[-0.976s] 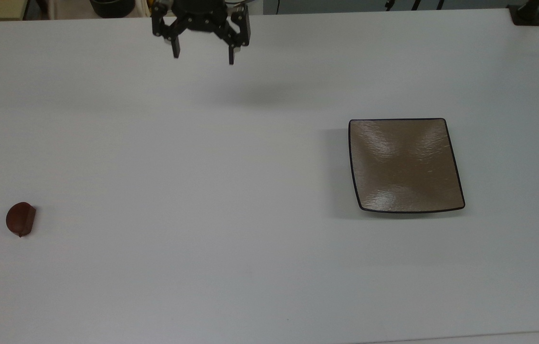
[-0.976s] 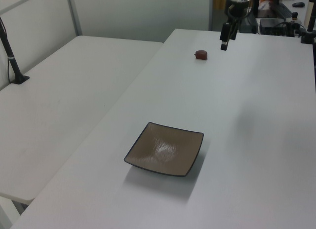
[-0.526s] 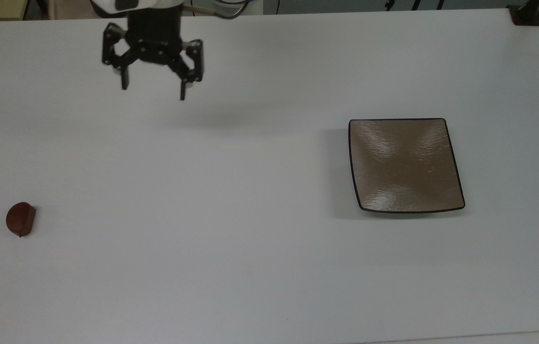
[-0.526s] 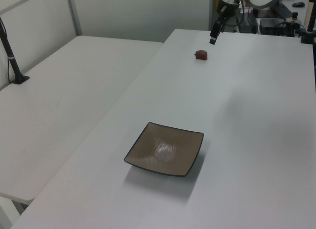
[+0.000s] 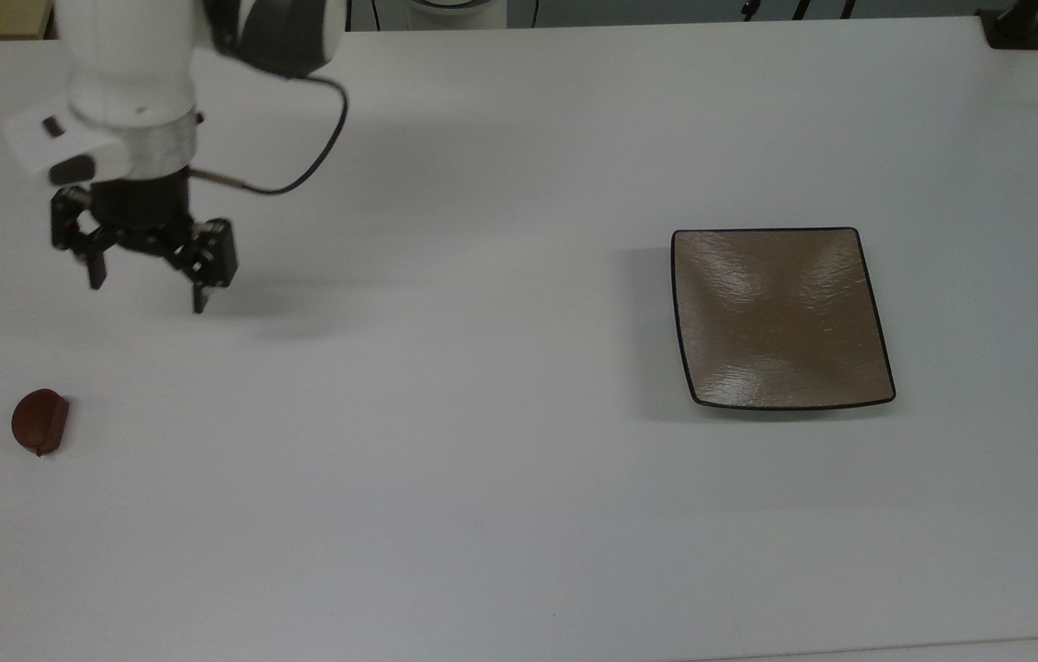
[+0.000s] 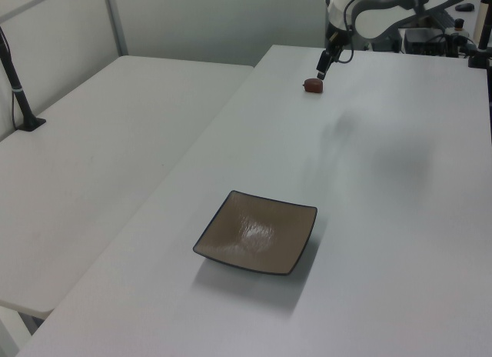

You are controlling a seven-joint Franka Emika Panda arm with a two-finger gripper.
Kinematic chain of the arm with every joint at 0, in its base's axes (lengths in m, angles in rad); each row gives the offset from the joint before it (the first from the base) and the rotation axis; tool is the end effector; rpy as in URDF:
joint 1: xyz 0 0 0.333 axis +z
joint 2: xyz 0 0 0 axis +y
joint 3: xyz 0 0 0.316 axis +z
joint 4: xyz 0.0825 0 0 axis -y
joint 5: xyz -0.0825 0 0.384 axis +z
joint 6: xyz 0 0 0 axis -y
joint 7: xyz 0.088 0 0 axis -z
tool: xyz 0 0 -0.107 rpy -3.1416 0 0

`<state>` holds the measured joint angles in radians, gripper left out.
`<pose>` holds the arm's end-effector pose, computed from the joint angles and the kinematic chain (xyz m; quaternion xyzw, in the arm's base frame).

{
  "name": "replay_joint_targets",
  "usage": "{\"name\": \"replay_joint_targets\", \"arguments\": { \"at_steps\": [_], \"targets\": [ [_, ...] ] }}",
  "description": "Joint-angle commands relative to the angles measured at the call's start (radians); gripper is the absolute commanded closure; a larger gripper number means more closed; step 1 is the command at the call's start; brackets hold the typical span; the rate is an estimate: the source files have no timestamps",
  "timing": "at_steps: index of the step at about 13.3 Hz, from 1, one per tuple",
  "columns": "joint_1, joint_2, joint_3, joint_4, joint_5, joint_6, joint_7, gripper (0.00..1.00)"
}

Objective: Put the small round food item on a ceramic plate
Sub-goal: 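Move the open gripper toward the small dark-red round food item, then lower the open gripper around the food item and close on it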

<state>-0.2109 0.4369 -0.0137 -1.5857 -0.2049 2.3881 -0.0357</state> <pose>0.6925 -0.1586 0.4227 0.9794 -0.0307 0.1681 0.1078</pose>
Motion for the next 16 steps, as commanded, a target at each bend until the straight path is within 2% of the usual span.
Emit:
{"name": "replay_joint_targets", "arguments": {
  "at_steps": [1,4,6,10,16],
  "targets": [
    [-0.034,0.161,-0.003,0.189,-0.014,0.040,-0.012,0.00],
    [-0.070,0.271,-0.003,0.327,-0.014,0.054,-0.012,0.00],
    [-0.085,0.311,-0.003,0.371,-0.016,0.072,-0.012,0.00],
    [-0.116,0.385,-0.003,0.389,-0.019,0.186,-0.009,0.00],
    [-0.122,0.479,-0.020,0.429,-0.071,0.289,-0.004,0.00]
  ]
}}
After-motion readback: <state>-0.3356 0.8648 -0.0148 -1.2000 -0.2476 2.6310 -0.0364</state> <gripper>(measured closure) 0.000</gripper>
